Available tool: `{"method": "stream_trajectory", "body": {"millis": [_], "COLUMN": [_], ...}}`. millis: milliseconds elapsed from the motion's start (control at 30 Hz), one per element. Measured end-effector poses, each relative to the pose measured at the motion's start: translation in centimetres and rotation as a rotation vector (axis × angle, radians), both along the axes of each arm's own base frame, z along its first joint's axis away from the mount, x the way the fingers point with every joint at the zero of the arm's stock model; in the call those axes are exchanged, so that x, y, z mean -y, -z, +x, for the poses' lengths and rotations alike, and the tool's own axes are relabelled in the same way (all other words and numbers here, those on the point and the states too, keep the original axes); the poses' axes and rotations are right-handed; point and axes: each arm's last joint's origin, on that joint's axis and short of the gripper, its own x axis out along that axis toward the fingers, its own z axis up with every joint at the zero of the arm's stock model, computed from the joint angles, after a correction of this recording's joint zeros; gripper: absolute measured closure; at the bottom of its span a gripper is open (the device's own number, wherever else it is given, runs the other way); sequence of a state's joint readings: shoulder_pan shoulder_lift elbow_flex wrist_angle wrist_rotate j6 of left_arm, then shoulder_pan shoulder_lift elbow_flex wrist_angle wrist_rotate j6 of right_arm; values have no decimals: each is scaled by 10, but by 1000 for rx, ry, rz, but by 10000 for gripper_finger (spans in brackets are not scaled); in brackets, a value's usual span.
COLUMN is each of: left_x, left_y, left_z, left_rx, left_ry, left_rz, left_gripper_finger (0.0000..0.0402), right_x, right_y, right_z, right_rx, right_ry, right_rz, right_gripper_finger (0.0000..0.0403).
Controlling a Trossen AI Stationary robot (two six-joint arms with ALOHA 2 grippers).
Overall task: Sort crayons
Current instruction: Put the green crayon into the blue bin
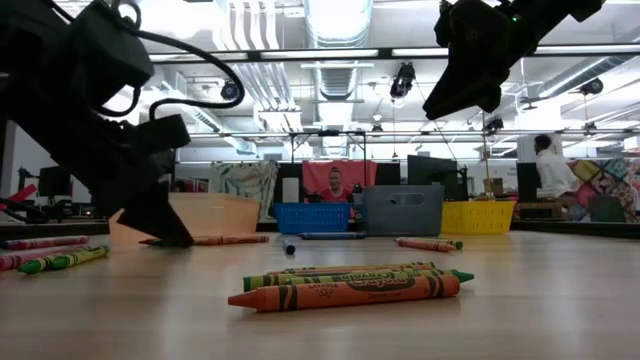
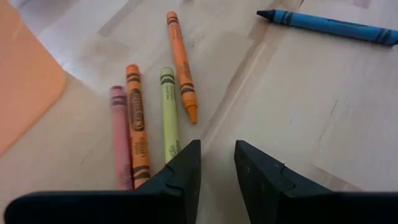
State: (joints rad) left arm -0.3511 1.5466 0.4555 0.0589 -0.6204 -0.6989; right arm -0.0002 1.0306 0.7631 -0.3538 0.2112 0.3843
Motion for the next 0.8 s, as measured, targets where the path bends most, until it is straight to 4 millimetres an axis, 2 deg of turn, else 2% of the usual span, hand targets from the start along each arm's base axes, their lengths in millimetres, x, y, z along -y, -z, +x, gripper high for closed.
{"method": "stream_trajectory", "body": {"millis": [400, 800], "left_x": [3, 0], "left_y": [-21, -7], "left_z": [7, 3], "left_rx": [-113, -137], "left_ry": [38, 17], "left_rz": [74, 117], "left_gripper_finger": [317, 317], "right_x": [0, 0], "right_y": [0, 0], "right_z": [0, 0], "right_rx": [6, 6], "right_ry": [6, 5], "right_rz": [7, 6], "right_gripper_finger": [298, 298]}}
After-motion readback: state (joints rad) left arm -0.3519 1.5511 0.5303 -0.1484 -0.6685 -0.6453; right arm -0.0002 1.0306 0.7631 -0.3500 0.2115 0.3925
